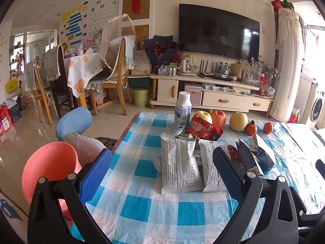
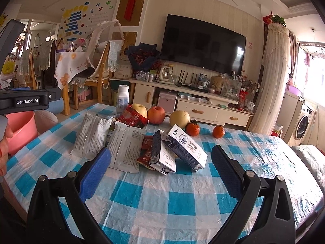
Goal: Collect trash
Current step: 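Move both tools over the table toward the snack bags and milk cartons, then close the left tool on a grey snack bag while the right tool grasps a white milk carton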
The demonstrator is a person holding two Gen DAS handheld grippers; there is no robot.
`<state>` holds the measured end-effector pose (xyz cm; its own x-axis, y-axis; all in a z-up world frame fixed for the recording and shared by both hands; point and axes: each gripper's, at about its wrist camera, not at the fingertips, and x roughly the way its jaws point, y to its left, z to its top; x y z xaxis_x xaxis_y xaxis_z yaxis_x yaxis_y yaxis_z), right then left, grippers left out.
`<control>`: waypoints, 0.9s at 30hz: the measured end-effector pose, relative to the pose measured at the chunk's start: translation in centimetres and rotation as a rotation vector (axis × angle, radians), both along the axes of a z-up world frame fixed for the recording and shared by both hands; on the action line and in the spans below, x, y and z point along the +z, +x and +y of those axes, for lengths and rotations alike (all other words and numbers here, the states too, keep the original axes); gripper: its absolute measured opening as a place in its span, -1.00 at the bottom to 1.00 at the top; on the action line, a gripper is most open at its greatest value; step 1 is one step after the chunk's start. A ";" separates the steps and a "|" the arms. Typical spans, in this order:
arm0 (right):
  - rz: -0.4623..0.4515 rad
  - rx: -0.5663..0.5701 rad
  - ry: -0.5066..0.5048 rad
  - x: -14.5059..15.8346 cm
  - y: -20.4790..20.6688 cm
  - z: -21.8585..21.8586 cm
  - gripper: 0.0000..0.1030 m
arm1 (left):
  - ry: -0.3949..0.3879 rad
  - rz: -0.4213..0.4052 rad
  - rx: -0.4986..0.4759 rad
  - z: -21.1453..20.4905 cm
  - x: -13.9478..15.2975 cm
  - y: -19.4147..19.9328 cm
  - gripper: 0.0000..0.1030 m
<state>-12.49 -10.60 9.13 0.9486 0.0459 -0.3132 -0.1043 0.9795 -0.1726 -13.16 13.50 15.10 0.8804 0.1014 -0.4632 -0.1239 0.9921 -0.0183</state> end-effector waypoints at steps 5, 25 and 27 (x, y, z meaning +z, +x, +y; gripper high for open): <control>0.018 0.015 0.011 -0.1 0.6 -0.6 0.93 | 0.033 0.010 -0.007 -0.6 -0.4 0.3 0.91; 0.304 0.100 0.326 -3.1 8.3 -7.2 0.84 | -0.150 0.190 -0.056 2.0 -4.8 5.3 0.91; 0.334 0.123 0.344 -3.5 9.2 -7.3 0.63 | -0.180 0.211 -0.050 2.5 -5.4 6.0 0.91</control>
<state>-3.34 -17.95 5.67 0.7803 0.3048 -0.5460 -0.2170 0.9509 0.2207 -7.17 15.98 9.72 0.7646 -0.0399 -0.6433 -0.0948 0.9802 -0.1736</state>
